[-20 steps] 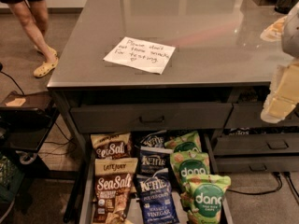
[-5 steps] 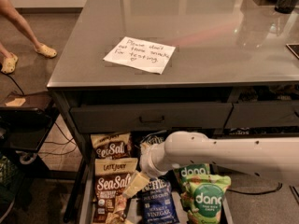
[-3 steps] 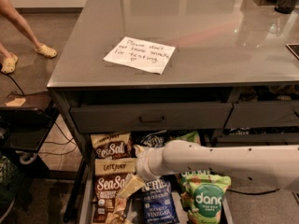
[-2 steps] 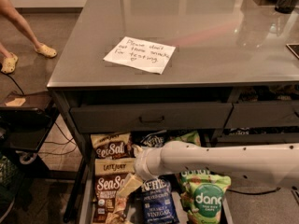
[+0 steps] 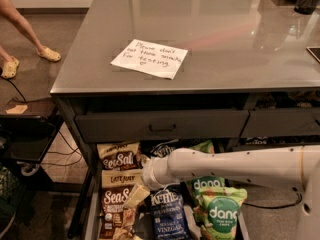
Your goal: Pick brown chip bag from middle drawer and place on counter
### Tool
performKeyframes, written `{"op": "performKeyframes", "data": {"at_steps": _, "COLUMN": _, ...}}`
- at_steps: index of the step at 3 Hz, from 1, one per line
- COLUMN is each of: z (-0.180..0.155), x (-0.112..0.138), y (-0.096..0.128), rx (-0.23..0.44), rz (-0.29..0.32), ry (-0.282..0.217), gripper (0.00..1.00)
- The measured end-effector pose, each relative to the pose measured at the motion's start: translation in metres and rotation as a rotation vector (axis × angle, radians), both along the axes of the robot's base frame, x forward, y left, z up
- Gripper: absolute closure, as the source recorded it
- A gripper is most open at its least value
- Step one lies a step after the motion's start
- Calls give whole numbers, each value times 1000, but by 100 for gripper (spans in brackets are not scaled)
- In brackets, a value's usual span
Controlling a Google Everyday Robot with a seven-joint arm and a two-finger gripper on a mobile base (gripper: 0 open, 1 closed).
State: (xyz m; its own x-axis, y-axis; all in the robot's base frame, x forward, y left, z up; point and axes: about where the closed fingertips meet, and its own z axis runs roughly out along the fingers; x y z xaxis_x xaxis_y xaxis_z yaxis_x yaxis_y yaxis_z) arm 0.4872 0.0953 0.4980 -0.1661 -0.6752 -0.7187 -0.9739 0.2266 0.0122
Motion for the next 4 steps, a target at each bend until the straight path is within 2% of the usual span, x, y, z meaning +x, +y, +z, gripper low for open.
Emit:
{"op": "performKeyframes", "data": {"at_steps": 2, "z": -26, "x": 14, "y": 4, "rx": -19, "rz": 2, "ry": 44, "gripper": 0}}
{"op": "performKeyframes", "data": {"at_steps": 4, "z": -49, "x": 14, "y": 12, "rx": -41, "rz": 13, "ry": 93, "gripper": 0}}
